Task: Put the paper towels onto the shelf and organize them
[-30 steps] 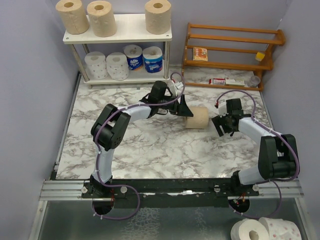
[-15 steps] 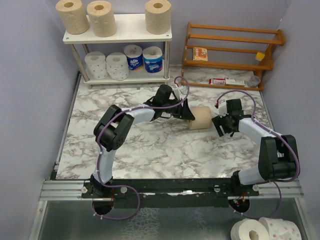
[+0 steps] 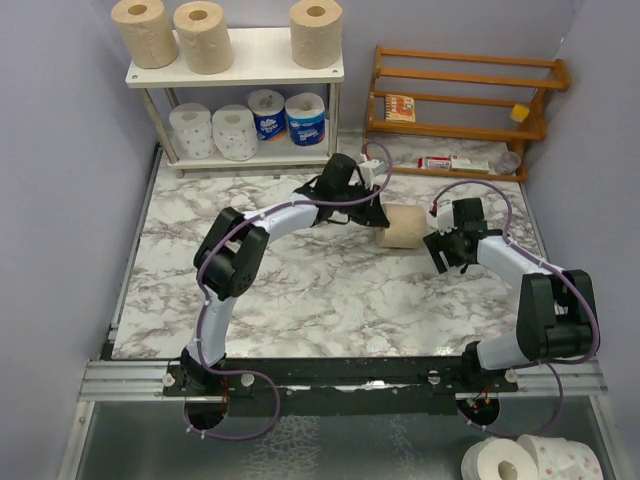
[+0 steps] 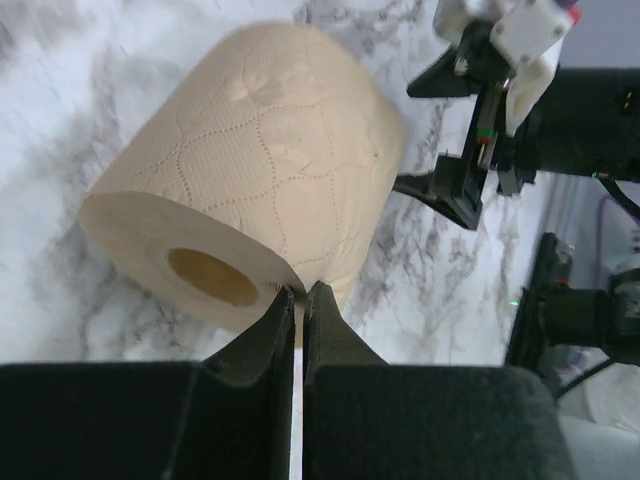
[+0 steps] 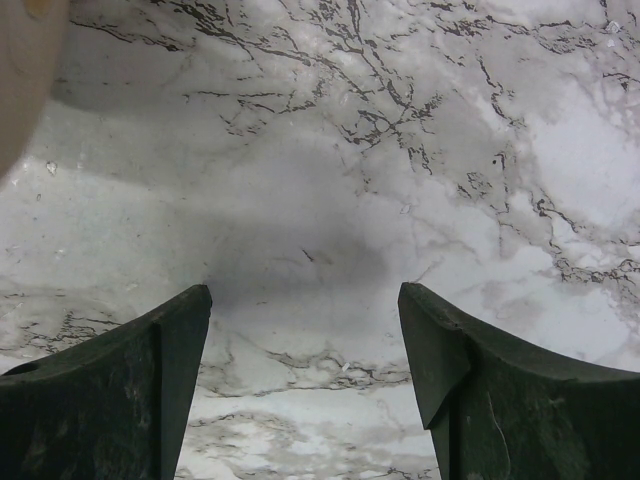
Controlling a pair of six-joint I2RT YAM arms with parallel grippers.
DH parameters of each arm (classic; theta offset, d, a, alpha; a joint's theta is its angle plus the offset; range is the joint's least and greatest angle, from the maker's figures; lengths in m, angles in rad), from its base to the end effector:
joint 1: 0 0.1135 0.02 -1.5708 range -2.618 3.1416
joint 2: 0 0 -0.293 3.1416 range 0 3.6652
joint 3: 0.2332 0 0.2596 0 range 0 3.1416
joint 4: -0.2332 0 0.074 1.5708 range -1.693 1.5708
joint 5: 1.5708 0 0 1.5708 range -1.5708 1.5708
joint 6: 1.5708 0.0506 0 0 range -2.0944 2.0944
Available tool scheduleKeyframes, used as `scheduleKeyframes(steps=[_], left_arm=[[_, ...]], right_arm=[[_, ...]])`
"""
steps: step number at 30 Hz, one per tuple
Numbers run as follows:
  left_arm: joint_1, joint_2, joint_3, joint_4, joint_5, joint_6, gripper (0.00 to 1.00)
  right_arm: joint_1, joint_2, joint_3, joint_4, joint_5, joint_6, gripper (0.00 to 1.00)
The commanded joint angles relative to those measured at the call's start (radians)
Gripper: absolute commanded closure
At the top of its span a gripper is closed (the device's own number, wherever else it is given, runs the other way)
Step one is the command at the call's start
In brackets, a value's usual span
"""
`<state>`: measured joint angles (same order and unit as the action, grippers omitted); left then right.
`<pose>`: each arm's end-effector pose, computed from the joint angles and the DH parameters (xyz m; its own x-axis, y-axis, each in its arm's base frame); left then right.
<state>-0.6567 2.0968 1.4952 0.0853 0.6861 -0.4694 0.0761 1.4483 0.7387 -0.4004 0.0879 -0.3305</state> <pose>0.3825 -0.3353 0.2175 -0.7598 0.1437 -0.6341 0.6336 0.3829 -0.6723 0.2698 0.0161 0.1738 -0.8328 -0.3877 -0.3951 -0.3246 0.9202 -0.2187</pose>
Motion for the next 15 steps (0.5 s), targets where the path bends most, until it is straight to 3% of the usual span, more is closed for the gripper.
scheduleKeyframes(steps=[1,4,8,12,15], left_arm=[[-0.004,-0.089,0.246,-0.334,-0.155,0.435,1.0],[-0.006,-0.128,0.389,-0.569,-0.288,0.722,1.0],[-0.034,-0.156,0.514,-0.786,-0.49,0.978,1.0],[-0.129,-0.231,0.435,-0.826,-0.799,1.229,1.0],[-0.158,-0.263,0.36,-0.829,-0.889,1.295,1.0]], right_arm=[[-0.012,0.015,-0.032,-0.047,0.019,-0.017,0.23],[-0.012,0.011,-0.033,-0.047,0.021,-0.018,0.23],[-0.012,-0.016,-0.033,-0.044,0.03,-0.014,0.23],[-0.007,-0.026,-0.026,-0.049,0.011,-0.017,0.23],[0.0,-0.018,-0.026,-0.048,0.022,-0.015,0.23]])
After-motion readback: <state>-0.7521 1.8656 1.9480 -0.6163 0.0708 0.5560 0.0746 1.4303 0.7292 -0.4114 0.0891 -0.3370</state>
